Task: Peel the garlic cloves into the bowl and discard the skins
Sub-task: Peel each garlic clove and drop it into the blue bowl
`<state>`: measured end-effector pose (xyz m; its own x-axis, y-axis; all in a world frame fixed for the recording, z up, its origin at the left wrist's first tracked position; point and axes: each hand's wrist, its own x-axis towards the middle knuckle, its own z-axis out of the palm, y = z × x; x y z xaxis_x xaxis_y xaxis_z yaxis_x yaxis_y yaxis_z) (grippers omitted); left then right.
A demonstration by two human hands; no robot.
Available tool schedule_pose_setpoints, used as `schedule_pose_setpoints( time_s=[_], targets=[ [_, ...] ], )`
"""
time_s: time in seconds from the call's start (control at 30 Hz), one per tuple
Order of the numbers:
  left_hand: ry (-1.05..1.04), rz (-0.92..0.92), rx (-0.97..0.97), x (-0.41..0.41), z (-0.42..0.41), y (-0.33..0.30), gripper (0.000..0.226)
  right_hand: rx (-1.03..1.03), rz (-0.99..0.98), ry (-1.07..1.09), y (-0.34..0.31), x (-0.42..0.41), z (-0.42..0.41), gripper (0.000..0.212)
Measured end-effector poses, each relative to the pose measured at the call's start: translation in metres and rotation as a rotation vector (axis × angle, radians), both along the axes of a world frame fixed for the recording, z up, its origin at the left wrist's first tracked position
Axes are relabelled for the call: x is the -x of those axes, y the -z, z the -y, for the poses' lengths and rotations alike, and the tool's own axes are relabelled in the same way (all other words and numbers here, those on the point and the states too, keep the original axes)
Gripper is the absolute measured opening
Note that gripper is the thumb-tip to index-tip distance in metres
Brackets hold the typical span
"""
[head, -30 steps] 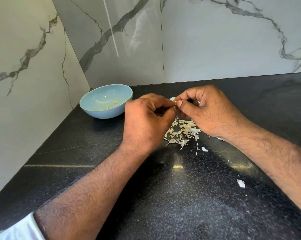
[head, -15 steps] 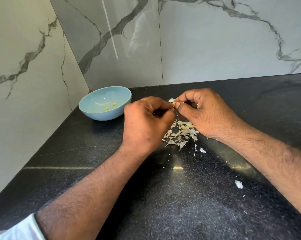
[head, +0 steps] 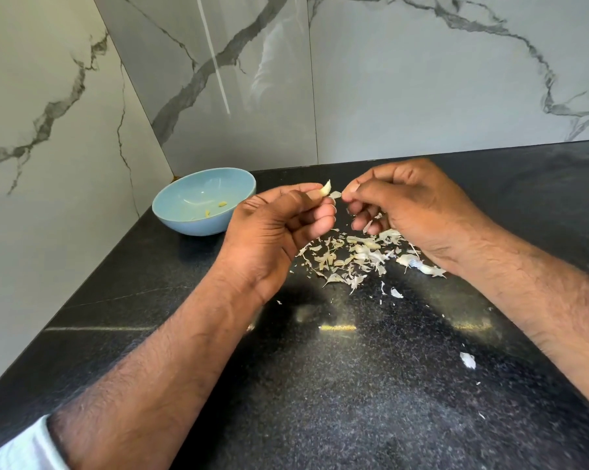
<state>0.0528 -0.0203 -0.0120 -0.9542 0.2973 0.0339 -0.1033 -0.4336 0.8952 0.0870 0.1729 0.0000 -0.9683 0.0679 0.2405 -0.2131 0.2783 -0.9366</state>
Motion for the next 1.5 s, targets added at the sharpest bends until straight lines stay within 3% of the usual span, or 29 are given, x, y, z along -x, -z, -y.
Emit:
schedule_pose_setpoints(
  time_s=[0.1,0.2,0.43,0.77,1.23,1.5],
  targets=[
    [0.009,0.050,-0.035,-0.001,0.001,-0.004,0.015,-0.143,-0.009,0.040,0.000,0.000,-0.005,0.049],
    [0.012,0.091,-0.072,0.000,0.002,-0.006,0.017,-0.442,-0.098,0.175,0.005,0.004,-0.008,0.023],
    [0.072,-0.003,0.081,0.001,0.004,-0.001,0.015,-0.424,-0.444,0.093,0.004,0.002,-0.003,0.021],
    [0.065,-0.135,0.110,0.003,0.006,0.003,0.014,-0.491,-0.495,0.056,0.004,0.000,-0.002,0.009],
    [0.066,-0.302,0.110,0.003,0.007,0.003,0.018,-0.397,-0.471,0.002,0.000,-0.004,-0.001,0.007],
    [0.064,-0.415,0.184,0.004,0.007,0.007,0.013,-0.093,-0.263,-0.083,0.001,0.000,-0.002,0.009]
  ],
)
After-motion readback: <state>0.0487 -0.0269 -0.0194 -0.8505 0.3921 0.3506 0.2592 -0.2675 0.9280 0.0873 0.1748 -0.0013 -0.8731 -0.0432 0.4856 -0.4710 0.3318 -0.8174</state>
